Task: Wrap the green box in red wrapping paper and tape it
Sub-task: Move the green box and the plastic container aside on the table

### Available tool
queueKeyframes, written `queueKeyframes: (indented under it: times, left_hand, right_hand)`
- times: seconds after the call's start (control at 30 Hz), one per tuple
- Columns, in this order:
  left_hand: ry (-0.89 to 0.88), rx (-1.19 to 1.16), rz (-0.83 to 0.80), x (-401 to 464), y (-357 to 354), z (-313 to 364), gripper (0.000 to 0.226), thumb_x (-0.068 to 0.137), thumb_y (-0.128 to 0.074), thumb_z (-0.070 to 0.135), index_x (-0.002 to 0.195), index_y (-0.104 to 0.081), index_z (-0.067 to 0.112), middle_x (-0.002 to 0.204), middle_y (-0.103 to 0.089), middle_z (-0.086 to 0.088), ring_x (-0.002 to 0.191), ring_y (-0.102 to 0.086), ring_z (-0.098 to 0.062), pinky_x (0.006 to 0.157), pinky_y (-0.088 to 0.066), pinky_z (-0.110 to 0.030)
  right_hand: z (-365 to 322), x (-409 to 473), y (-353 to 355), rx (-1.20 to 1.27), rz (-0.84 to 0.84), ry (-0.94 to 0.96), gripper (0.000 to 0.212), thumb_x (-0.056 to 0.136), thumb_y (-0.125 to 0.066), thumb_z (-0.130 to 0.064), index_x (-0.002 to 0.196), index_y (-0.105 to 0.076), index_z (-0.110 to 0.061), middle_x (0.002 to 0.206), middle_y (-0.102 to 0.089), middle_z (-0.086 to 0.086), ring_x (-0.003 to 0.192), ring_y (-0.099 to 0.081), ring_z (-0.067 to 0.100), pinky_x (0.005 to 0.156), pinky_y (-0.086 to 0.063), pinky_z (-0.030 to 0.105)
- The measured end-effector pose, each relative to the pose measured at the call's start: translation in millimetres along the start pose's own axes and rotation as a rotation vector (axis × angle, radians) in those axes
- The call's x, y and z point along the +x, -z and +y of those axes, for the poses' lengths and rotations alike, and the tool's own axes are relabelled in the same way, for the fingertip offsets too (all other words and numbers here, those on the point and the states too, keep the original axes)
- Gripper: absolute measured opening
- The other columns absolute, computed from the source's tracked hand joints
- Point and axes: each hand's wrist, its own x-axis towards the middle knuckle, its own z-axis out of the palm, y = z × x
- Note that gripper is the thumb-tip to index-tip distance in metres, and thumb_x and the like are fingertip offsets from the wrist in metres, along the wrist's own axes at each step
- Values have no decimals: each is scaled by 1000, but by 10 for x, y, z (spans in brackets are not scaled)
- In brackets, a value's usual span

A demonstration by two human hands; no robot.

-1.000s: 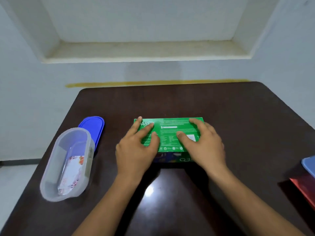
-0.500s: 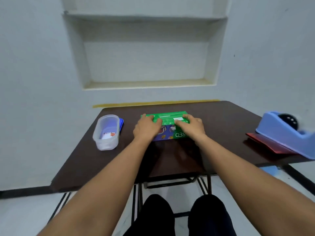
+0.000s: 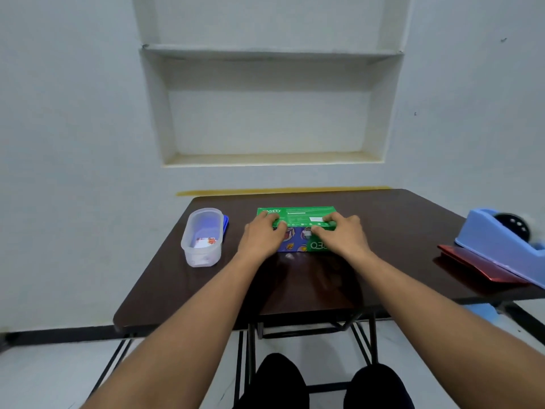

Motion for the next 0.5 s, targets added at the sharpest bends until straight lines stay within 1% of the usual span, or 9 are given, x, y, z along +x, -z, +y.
queueKeyframes:
  times: [0.07,0.13,0.17,0.2,0.23,0.3,0.37,0.43,0.5]
  left_hand:
    - [-11,9,-5,10,14,-4,55,101,-45,46,146,-56,16,155,-51,-7,140,-48,-31,117,-37,-45]
    - [-21,32,17,27,70,12,51,100,-47,43,143,-59,19,150,-56,-8,136,-52,-31,114,-42,-45]
    - [-29,34,53,25,129,34,48,99,-49,41,140,-61,20,145,-61,-7,132,-55,-31,110,-46,-45]
    - [-34,33,92,28,199,47,45,97,-51,39,137,-64,22,138,-66,-6,128,-58,-30,106,-49,-44]
    - [-36,34,130,26,291,46,42,96,-52,36,133,-66,24,133,-69,-6,124,-61,-29,102,-51,-43]
    - [-17,27,197,30,496,-19,39,93,-52,31,125,-71,25,124,-73,-3,118,-64,-27,98,-53,-43]
    - [33,18,268,19,694,-158,37,91,-52,26,121,-74,24,121,-75,-1,117,-64,-25,98,-53,-42]
    - [100,46,366,-6,871,-344,38,92,-50,22,121,-74,25,124,-73,2,122,-60,-26,101,-51,-44]
    - [216,60,437,-10,1027,-543,39,94,-48,20,125,-71,22,131,-66,0,128,-50,-31,102,-47,-44]
  right_hand:
    - [-31,-4,23,-83,-1,24,56,90,-64,-59,137,-60,-29,145,-39,13,125,-56,34,103,-50,41]
    - [-119,-12,20,-160,54,113,53,93,-65,-50,139,-61,-25,154,-33,12,138,-44,34,110,-43,42]
    - [-194,-33,17,-146,96,185,48,93,-66,-43,137,-63,-23,155,-34,10,141,-40,32,113,-40,41]
    - [-290,-65,5,-97,123,262,42,93,-67,-37,132,-67,-21,153,-38,8,140,-41,28,112,-39,39]
    - [-410,-87,-32,-33,127,336,36,93,-67,-31,127,-70,-20,148,-46,7,136,-46,24,110,-39,35]
    - [-678,-136,-148,72,50,434,26,91,-68,-24,115,-76,-19,128,-65,4,121,-59,19,102,-41,28]
    - [-933,-170,-317,164,-131,399,21,90,-69,-24,109,-79,-21,110,-74,-2,105,-65,13,90,-44,24]
    - [-1144,-153,-516,261,-304,303,21,91,-69,-27,109,-79,-24,105,-74,-7,100,-63,9,83,-41,21]
    - [-1330,-81,-712,291,-349,280,23,91,-67,-28,112,-78,-24,111,-74,-6,105,-63,11,83,-40,21]
